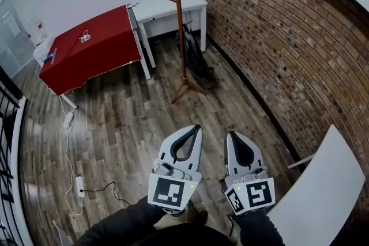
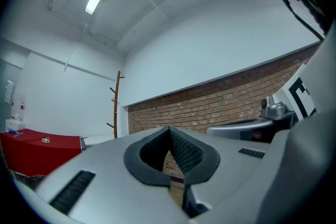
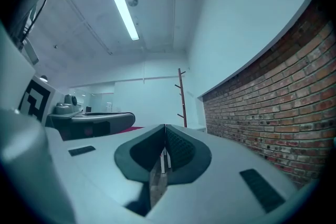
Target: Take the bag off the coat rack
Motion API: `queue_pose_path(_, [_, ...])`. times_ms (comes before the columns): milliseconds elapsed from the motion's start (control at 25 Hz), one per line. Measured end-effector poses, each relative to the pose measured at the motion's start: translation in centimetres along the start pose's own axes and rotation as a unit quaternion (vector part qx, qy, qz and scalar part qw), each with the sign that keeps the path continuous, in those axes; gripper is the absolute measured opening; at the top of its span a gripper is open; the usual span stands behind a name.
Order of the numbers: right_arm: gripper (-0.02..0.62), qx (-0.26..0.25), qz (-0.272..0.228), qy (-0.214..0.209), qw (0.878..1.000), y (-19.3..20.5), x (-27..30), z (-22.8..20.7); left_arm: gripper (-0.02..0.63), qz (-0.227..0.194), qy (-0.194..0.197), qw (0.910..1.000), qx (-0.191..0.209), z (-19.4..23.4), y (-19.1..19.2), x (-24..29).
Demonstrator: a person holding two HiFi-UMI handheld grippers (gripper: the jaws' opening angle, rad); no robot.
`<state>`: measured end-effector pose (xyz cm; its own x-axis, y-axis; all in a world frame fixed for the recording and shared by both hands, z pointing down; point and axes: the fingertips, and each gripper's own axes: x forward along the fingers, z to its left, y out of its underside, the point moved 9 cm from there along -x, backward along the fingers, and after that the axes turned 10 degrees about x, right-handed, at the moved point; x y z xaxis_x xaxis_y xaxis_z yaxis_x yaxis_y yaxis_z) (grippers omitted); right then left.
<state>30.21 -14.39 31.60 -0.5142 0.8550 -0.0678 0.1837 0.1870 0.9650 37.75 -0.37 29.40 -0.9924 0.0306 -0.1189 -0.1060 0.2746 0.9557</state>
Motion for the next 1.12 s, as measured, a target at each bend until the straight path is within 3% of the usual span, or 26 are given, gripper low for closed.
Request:
queue_pose_path(640, [0.006,-0.029,-0.013,0.002,0.999,-1.1,18.4,-0.5,0.009,-0.010,0.015,0.9996,-0.022,14.2,4.1,11.4])
queue_pose_path(800, [0.006,-0.030,-0.009,0.007,0.999,-1.3,20.3,-1.4,0.009,-0.024,0.020,0.9993,-0.019,15.0,4.4,13.5])
queue_pose_path(1120, [0.006,-0.024,-0.002,0.007,1.000,-0.5,24.0,-4.9,0.009,-0.010,0.021,0.9995,-0.021,15.6,6.7,17.9])
